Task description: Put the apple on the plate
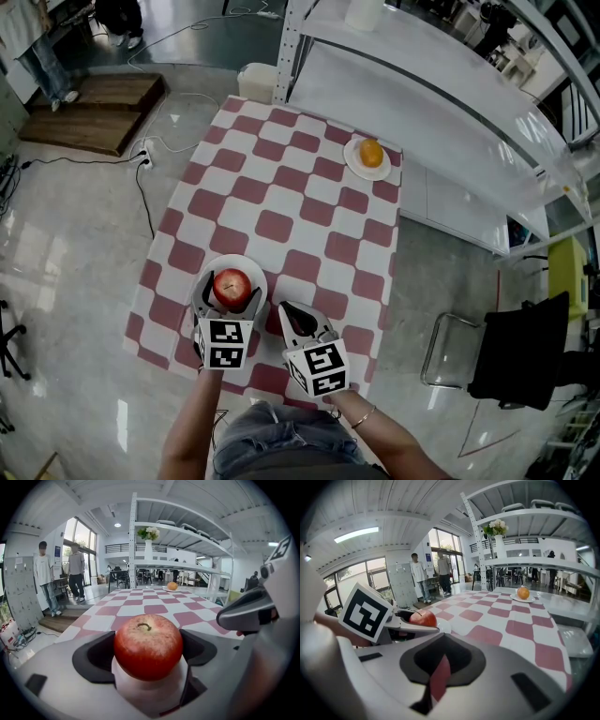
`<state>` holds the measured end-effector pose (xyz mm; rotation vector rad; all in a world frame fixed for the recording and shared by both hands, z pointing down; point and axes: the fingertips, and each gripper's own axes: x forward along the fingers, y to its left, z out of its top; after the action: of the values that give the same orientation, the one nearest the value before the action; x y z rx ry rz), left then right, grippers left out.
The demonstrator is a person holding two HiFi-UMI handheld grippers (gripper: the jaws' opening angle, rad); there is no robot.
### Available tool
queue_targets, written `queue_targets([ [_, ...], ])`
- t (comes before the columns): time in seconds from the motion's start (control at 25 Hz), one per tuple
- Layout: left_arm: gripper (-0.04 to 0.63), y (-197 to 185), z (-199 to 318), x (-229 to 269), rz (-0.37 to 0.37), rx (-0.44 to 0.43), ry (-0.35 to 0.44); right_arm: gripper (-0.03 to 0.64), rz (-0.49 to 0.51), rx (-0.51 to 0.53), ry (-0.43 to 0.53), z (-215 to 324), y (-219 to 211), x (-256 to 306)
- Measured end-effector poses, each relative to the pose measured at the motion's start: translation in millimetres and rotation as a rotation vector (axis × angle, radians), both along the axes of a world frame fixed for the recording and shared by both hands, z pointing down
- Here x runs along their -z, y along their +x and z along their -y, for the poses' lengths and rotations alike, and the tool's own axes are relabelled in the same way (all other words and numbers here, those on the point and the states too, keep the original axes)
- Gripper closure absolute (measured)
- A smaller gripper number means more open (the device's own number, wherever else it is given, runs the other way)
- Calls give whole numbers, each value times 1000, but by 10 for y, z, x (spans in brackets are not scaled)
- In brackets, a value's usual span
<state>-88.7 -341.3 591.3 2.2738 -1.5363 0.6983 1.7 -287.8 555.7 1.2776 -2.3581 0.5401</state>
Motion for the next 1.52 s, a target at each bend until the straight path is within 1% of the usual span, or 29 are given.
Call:
queue_targets([
  [0.32,176,-1,-52,36,-1,15,19,606,0,-6,12,-24,30,43],
  [0.64,176,-51,-125,211,-3,35,60,606,-1,-12,27,-104,43,101],
  [0.88,176,-47,-244,326,-22,38,83,606,-2,-18,43,-227,53,170],
  [1.24,176,-51,-483,465,-52,37,97,606,3,-29,60,-442,89,239],
  [1.52,178,-52,-721,612,-119,42,104,606,7,-22,84,-632,64,321],
])
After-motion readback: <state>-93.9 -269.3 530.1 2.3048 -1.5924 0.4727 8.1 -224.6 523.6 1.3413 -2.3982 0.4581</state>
